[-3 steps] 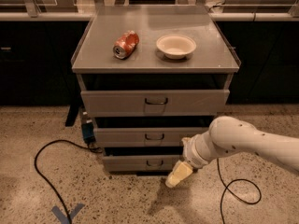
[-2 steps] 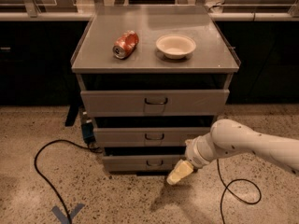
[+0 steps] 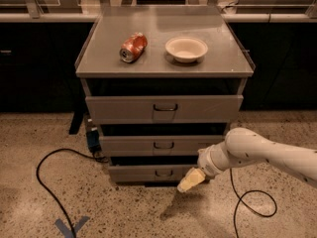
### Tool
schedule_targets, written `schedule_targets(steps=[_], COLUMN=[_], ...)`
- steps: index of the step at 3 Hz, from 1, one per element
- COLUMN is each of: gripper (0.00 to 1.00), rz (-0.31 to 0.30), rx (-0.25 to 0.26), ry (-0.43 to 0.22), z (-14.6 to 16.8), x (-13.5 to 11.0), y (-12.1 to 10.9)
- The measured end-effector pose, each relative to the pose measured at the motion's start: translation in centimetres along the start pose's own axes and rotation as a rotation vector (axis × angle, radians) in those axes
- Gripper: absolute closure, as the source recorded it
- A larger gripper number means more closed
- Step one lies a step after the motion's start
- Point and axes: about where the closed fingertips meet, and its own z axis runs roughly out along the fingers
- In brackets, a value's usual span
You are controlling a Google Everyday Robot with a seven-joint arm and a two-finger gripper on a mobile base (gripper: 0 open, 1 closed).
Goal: Open middle drawer
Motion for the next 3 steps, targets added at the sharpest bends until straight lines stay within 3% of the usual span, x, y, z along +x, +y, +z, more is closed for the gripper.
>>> schedule_targets(steps=[1, 2, 3], gripper=[0.0, 0.0, 0.0], rz=[0.005, 0.003, 0.001], rx=[-0.011, -0.009, 0.01], ry=[-0.018, -0.087, -0.203], z=[0.3, 0.9, 1.3], x=[-0.1, -1.6, -3.4], y=[-0.1, -0.9, -1.9])
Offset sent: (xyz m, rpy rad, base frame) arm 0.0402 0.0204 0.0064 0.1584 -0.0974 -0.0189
